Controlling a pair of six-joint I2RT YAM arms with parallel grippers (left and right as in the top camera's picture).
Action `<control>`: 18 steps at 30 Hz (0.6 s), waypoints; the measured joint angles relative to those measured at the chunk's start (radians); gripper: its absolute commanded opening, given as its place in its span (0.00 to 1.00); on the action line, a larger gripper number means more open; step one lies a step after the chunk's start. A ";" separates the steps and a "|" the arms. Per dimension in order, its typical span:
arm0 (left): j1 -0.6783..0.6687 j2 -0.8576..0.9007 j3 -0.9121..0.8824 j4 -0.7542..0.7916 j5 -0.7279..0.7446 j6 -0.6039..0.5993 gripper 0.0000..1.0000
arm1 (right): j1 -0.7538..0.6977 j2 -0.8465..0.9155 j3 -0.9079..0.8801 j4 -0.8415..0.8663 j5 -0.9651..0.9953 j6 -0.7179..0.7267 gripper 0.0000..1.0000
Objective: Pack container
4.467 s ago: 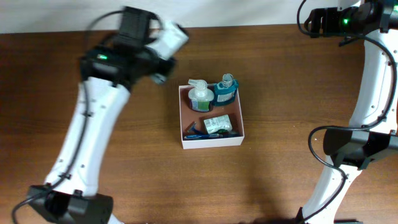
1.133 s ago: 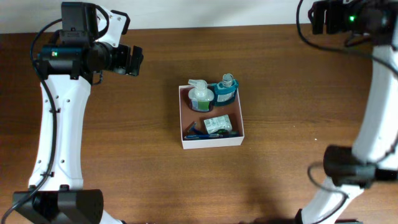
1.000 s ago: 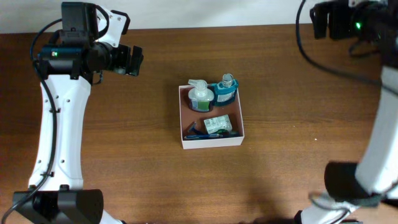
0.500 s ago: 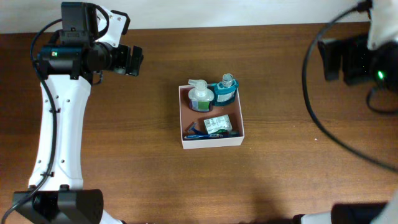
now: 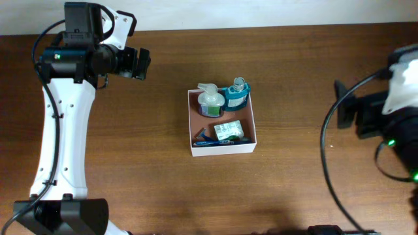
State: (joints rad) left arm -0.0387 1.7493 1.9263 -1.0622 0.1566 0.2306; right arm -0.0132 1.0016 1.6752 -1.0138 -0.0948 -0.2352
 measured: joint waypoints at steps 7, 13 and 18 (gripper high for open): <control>0.000 0.000 0.000 0.000 0.000 0.000 0.99 | 0.000 -0.241 -0.494 0.376 -0.042 0.000 0.99; 0.000 0.000 0.000 0.000 0.000 0.000 0.99 | 0.000 -0.398 -0.887 0.750 -0.083 -0.002 0.99; 0.000 0.000 0.000 0.000 0.001 0.000 0.99 | 0.000 -0.460 -1.162 1.051 -0.095 0.009 0.99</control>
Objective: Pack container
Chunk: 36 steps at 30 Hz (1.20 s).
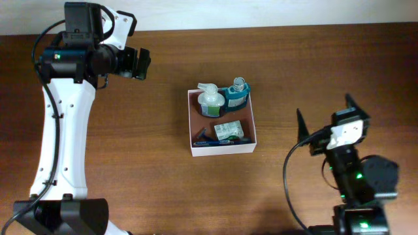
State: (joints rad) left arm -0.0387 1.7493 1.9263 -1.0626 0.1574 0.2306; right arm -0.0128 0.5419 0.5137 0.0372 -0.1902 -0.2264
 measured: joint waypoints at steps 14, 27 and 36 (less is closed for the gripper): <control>0.000 0.000 0.000 0.000 0.000 0.000 0.99 | 0.001 -0.267 -0.306 0.171 0.022 0.097 0.99; 0.000 0.000 0.000 0.000 0.000 0.000 0.99 | 0.001 -0.414 -0.321 0.090 0.035 0.111 0.99; 0.000 0.000 0.000 0.000 0.000 0.000 0.99 | 0.001 -0.518 -0.420 0.136 0.036 0.126 0.99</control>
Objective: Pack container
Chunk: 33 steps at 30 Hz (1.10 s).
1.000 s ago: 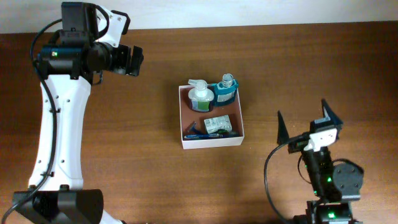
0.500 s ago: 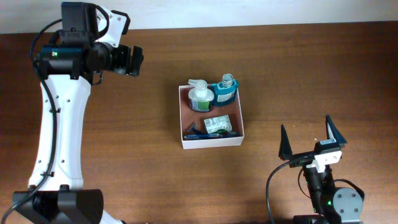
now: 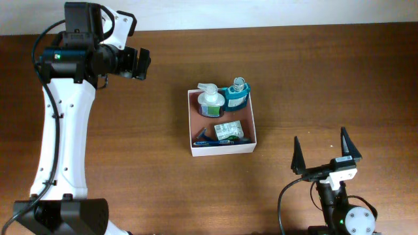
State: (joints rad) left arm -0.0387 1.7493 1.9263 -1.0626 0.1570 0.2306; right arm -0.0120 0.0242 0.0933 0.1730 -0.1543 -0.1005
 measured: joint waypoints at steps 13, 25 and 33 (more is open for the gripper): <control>0.000 0.000 0.000 0.000 0.000 0.000 0.99 | 0.000 -0.010 -0.062 0.087 0.004 0.021 0.99; 0.000 0.000 0.000 0.000 0.000 0.000 0.99 | 0.000 -0.010 -0.083 -0.095 0.019 0.048 0.99; 0.000 0.000 0.000 0.000 0.000 0.000 0.99 | 0.000 -0.010 -0.083 -0.227 0.023 0.048 0.98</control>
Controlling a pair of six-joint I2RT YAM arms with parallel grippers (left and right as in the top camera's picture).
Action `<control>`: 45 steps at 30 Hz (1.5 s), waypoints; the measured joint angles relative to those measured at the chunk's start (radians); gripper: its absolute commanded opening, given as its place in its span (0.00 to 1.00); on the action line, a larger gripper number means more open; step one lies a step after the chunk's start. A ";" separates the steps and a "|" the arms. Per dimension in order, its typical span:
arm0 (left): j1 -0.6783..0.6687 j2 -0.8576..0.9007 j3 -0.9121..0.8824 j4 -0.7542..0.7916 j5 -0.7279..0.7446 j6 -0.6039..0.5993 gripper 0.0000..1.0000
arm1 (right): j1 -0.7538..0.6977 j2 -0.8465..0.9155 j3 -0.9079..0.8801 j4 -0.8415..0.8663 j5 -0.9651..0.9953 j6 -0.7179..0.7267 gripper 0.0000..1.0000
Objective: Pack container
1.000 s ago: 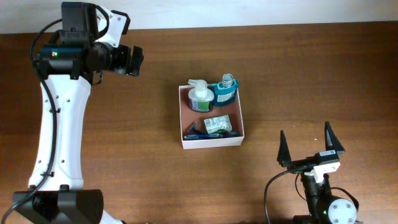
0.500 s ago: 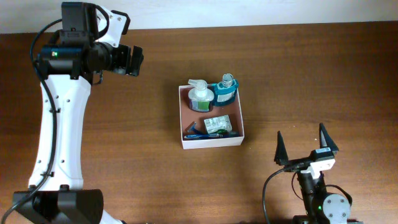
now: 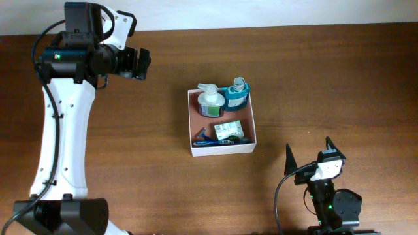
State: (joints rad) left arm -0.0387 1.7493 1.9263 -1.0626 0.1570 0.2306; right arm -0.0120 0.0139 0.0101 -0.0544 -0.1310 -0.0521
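A white box [image 3: 222, 149] with a brown inside stands at the table's middle. In it are a clear pump bottle [image 3: 209, 100], a blue bottle [image 3: 236, 95], a small green-and-white packet [image 3: 229, 129] and a blue toothbrush [image 3: 214, 141]. My right gripper [image 3: 309, 153] is open and empty near the front edge, to the right of the box and below it in the view. My left gripper [image 3: 141, 63] hangs at the back left, far from the box. Its jaws show only as a dark block.
The white left arm [image 3: 62, 130] runs down the left side of the table. The right arm's base [image 3: 333, 205] sits at the front edge. A pale wall borders the table's far edge.
My right gripper has shifted a little to the left and turned, still open and empty. The left arm and the box's contents are unchanged.
My right arm was first at the right edge, level with the box. It then stood drawn back toward the front right with its fingers spread, then lower still near the front edge, where it is now. The left arm stayed put and the box kept its contents.
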 measured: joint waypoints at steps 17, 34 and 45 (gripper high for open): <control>0.000 0.000 0.000 0.000 0.000 0.000 0.99 | 0.000 0.000 0.000 -0.006 0.015 0.000 0.99; 0.000 0.000 0.000 0.000 0.000 0.000 0.99 | 0.000 0.000 0.000 -0.006 0.015 -0.001 0.99; 0.000 0.000 0.000 0.000 0.000 0.000 0.99 | 0.000 0.000 0.000 -0.006 0.016 0.000 0.98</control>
State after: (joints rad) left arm -0.0387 1.7493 1.9263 -1.0626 0.1570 0.2306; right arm -0.0120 0.0139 0.0101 -0.0608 -0.1154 -0.0525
